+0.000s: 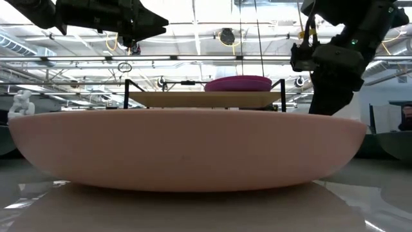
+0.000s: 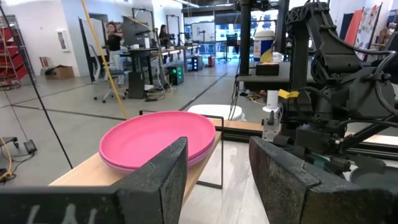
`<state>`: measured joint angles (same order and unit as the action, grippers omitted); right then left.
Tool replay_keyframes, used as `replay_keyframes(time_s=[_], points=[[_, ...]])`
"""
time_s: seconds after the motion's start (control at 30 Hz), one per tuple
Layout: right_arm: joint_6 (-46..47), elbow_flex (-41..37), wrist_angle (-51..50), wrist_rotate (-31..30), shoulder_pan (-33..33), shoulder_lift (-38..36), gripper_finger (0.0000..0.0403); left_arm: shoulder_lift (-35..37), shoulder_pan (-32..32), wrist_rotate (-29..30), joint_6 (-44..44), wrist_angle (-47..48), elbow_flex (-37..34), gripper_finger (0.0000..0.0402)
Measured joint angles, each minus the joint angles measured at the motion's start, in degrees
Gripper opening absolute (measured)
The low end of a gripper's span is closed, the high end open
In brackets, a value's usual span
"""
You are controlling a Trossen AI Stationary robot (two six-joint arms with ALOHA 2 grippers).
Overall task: Place and stack plates onto a shelf
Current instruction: Stack the right dark green plate on top of the pink plate on the shelf
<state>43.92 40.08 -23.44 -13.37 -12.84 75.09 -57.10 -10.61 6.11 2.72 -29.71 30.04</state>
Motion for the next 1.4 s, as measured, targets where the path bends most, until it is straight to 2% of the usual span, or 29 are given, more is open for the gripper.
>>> replay_keyframes(time_s=[0.83, 0.97, 1.2, 1.4], points=[[5.14, -5.32, 5.78, -0.07, 0.0, 0.02, 0.0103, 0.0, 0.0, 0.0, 0.0, -0.02, 0.0, 0.0177], [5.58, -5.64, 5.53, -0.35, 0.0, 0.02, 0.0083, 0.0, 0.0, 0.0, 0.0, -0.02, 0.0, 0.0177], [5.56, -5.64, 5.13, 0.03, 0.0, 0.02, 0.0012, -0.01, -0.01, 0.0, 0.0, -0.02, 0.0, 0.0177], [4.53, -4.98, 4.96, 1.51, 0.0, 0.04, 0.0001, 0.0, -0.02, 0.0, 0.0, -0.02, 0.0, 0.0177]])
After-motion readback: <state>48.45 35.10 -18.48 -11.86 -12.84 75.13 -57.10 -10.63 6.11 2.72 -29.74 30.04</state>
